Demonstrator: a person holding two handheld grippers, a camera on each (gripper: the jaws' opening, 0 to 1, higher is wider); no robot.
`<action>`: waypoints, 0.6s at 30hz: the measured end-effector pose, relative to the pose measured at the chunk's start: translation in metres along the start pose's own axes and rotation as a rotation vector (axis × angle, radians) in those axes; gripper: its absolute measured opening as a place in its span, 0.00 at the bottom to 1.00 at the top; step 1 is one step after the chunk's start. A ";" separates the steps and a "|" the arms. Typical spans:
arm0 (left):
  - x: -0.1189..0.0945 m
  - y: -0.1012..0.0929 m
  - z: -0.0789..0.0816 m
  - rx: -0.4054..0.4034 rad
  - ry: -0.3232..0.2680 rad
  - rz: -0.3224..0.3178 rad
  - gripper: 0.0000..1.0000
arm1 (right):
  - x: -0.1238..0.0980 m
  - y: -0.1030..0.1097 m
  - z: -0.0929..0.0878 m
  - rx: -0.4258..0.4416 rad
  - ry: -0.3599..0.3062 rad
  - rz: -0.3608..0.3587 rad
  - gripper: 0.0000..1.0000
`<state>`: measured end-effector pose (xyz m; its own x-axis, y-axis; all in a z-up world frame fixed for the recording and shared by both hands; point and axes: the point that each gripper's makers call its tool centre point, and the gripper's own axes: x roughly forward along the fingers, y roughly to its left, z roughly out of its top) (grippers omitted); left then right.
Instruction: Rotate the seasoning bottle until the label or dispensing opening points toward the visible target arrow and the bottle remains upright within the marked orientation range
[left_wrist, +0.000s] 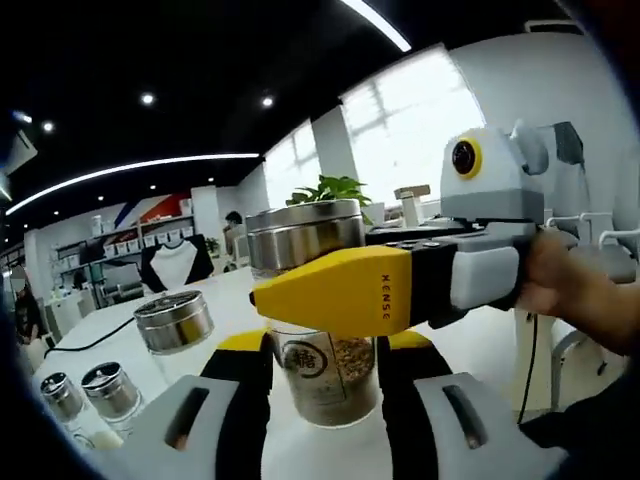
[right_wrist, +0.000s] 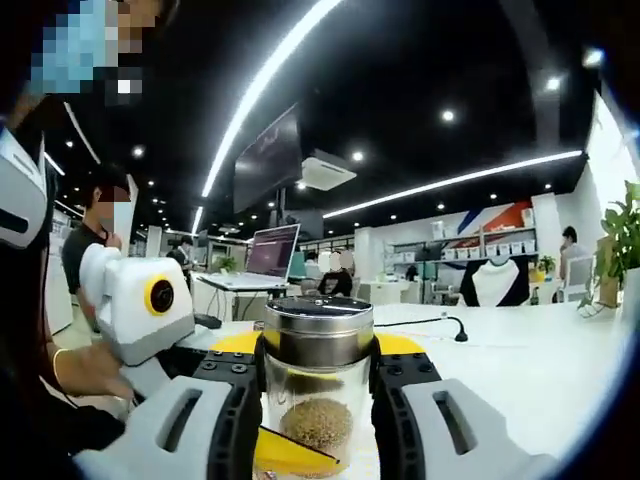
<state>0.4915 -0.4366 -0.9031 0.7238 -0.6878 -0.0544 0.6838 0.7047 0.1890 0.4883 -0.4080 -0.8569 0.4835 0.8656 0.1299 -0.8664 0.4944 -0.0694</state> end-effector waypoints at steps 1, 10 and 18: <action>-0.001 0.000 0.000 -0.003 0.000 -0.010 0.43 | 0.000 0.001 -0.001 -0.003 0.006 0.024 0.39; -0.001 -0.006 0.001 -0.004 -0.009 -0.098 0.44 | -0.004 0.003 0.000 0.035 0.005 0.146 0.39; -0.001 -0.014 0.003 -0.004 -0.030 -0.180 0.45 | -0.008 0.006 0.000 0.054 -0.006 0.172 0.39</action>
<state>0.4811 -0.4466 -0.9029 0.5865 -0.8079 -0.0582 0.8027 0.5701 0.1750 0.4786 -0.4121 -0.8585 0.3269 0.9365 0.1267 -0.9419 0.3339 -0.0379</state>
